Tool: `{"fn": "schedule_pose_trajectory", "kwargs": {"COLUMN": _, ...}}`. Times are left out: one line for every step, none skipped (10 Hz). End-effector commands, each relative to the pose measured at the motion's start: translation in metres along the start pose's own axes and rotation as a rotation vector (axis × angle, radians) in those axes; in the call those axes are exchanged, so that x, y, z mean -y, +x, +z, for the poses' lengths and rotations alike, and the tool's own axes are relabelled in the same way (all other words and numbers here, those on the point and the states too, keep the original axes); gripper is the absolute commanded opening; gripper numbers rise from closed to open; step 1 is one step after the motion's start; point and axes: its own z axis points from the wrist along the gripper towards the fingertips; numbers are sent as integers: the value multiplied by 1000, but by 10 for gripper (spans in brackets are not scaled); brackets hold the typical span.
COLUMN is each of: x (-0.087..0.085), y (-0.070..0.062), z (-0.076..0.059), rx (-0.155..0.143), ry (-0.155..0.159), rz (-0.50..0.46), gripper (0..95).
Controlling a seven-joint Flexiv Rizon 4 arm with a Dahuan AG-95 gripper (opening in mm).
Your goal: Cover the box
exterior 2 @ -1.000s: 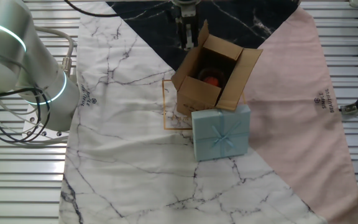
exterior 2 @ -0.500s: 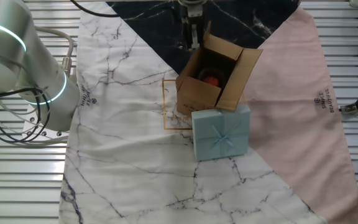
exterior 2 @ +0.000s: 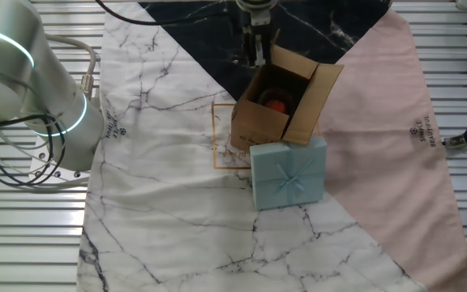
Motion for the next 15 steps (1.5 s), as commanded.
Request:
{"fn": "schedule_pose_trajectory", "kwargs": {"x": 1, "y": -1, "z": 0, "rx": 6, "ry": 0, "rz": -3, "gripper": 0}}
{"fn": "schedule_pose_trajectory", "kwargs": {"x": 1, "y": -1, "z": 1, "rx": 5, "ry": -1, "rz": -3, "gripper": 0}}
{"fn": "schedule_pose_trajectory", "kwargs": {"x": 1, "y": -1, "z": 1, "rx": 5, "ry": -2, "rz": -3, "gripper": 0}}
{"fn": "schedule_pose_trajectory", "kwargs": {"x": 3, "y": -1, "z": 0, "rx": 5, "ry": -1, "rz": -5, "gripper": 0}}
{"fn": "schedule_pose_trajectory", "kwargs": {"x": 4, "y": -2, "z": -1, "rx": 3, "ry": 0, "rz": -7, "gripper": 0}}
{"fn": "schedule_pose_trajectory", "kwargs": {"x": 7, "y": -3, "z": -2, "rx": 4, "ry": -5, "rz": -11, "gripper": 0}}
{"fn": "schedule_pose_trajectory", "kwargs": {"x": 10, "y": -4, "z": -2, "rx": 4, "ry": -7, "rz": -13, "gripper": 0}}
{"fn": "schedule_pose_trajectory", "kwargs": {"x": 10, "y": -4, "z": -1, "rx": 4, "ry": -7, "rz": -14, "gripper": 0}}
{"fn": "schedule_pose_trajectory", "kwargs": {"x": 11, "y": -4, "z": 0, "rx": 6, "ry": -7, "rz": -15, "gripper": 0}}
{"fn": "schedule_pose_trajectory", "kwargs": {"x": 12, "y": -5, "z": 2, "rx": 9, "ry": -7, "rz": -15, "gripper": 0}}
{"fn": "schedule_pose_trajectory", "kwargs": {"x": 13, "y": -7, "z": 4, "rx": 9, "ry": -7, "rz": -16, "gripper": 0}}
{"fn": "schedule_pose_trajectory", "kwargs": {"x": 14, "y": -8, "z": 6, "rx": 10, "ry": -7, "rz": -16, "gripper": 0}}
{"fn": "schedule_pose_trajectory", "kwargs": {"x": 15, "y": -10, "z": 9, "rx": 11, "ry": -7, "rz": -17, "gripper": 0}}
{"fn": "schedule_pose_trajectory", "kwargs": {"x": 16, "y": -11, "z": 11, "rx": 11, "ry": -7, "rz": -18, "gripper": 0}}
{"fn": "schedule_pose_trajectory", "kwargs": {"x": 17, "y": -13, "z": 13, "rx": 9, "ry": -7, "rz": -17, "gripper": 0}}
